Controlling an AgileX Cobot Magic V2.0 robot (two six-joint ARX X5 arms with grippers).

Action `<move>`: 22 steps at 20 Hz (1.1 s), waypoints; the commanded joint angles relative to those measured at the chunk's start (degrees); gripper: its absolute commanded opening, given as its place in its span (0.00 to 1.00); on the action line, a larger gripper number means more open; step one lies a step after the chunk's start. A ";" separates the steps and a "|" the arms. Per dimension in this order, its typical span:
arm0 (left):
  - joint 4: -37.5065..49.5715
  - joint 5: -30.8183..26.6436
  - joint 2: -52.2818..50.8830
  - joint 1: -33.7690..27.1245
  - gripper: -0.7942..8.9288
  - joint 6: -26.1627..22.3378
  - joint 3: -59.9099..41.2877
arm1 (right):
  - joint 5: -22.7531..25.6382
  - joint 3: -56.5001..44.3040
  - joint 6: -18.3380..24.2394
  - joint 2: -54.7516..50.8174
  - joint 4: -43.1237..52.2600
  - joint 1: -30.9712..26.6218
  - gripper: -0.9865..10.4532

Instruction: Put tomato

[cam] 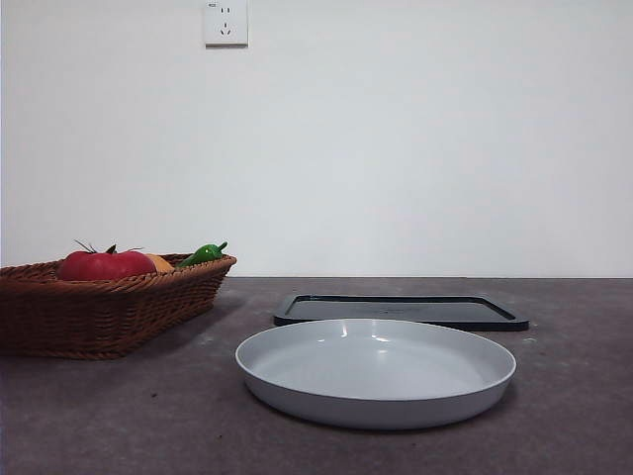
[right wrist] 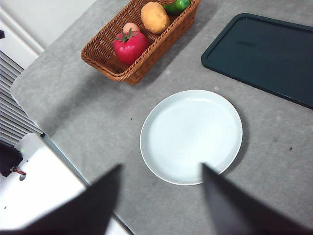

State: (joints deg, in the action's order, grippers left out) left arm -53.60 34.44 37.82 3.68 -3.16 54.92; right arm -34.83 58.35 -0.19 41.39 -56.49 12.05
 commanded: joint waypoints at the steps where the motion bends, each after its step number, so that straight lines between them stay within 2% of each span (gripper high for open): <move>1: 1.18 0.02 0.37 0.15 0.57 -0.70 1.18 | -0.07 1.03 0.68 0.48 0.72 0.26 0.45; 5: 2.56 -2.36 0.90 0.15 0.58 -0.70 1.18 | -0.07 1.03 0.68 0.50 0.76 0.26 0.45; 8: 4.00 -5.86 2.36 0.15 0.66 -0.68 1.18 | -0.09 1.03 0.66 0.50 0.74 0.26 0.45; 22: 20.48 -8.09 22.23 0.15 0.66 -2.29 1.18 | -0.09 1.03 0.66 0.50 0.74 0.26 0.45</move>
State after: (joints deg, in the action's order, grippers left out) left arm -33.82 26.65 58.65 3.68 -3.97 54.92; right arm -34.83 58.35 -0.19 41.41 -56.31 12.05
